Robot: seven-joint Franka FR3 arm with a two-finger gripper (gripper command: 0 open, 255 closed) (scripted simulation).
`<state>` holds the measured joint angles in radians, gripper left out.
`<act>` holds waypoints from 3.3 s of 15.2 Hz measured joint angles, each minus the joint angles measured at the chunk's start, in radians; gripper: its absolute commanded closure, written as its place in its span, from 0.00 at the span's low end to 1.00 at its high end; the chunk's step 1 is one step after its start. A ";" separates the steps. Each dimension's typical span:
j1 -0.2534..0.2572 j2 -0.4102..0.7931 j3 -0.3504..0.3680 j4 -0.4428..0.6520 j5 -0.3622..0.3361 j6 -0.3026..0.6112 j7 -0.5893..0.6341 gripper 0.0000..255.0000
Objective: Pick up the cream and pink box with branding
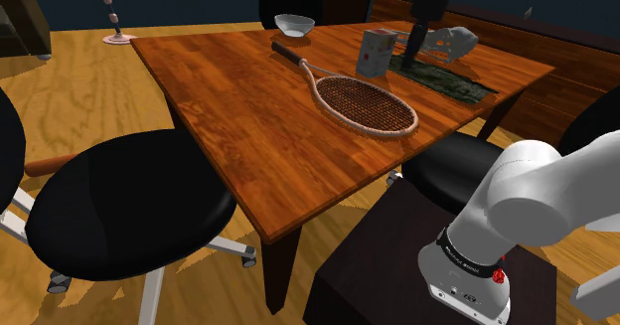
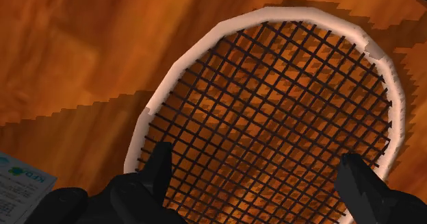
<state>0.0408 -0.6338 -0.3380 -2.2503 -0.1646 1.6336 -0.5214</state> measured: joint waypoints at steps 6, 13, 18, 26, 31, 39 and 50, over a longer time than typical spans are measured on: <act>0.083 0.197 -0.190 0.200 0.031 0.021 -0.366 0.00; 0.160 0.555 -0.414 0.543 0.241 -0.033 -0.846 0.00; 0.048 0.877 -0.467 0.870 0.489 -0.174 -1.180 0.00; -0.005 0.976 -0.446 0.906 0.561 -0.153 -1.290 0.00; 0.004 0.969 -0.445 0.879 0.558 -0.130 -1.292 1.00; -0.001 0.975 -0.445 0.890 0.561 -0.138 -1.293 1.00; -0.075 1.034 -0.438 1.114 0.605 -0.308 -1.273 1.00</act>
<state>-0.0346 0.4005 -0.7761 -1.1365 0.4399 1.3256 -1.7944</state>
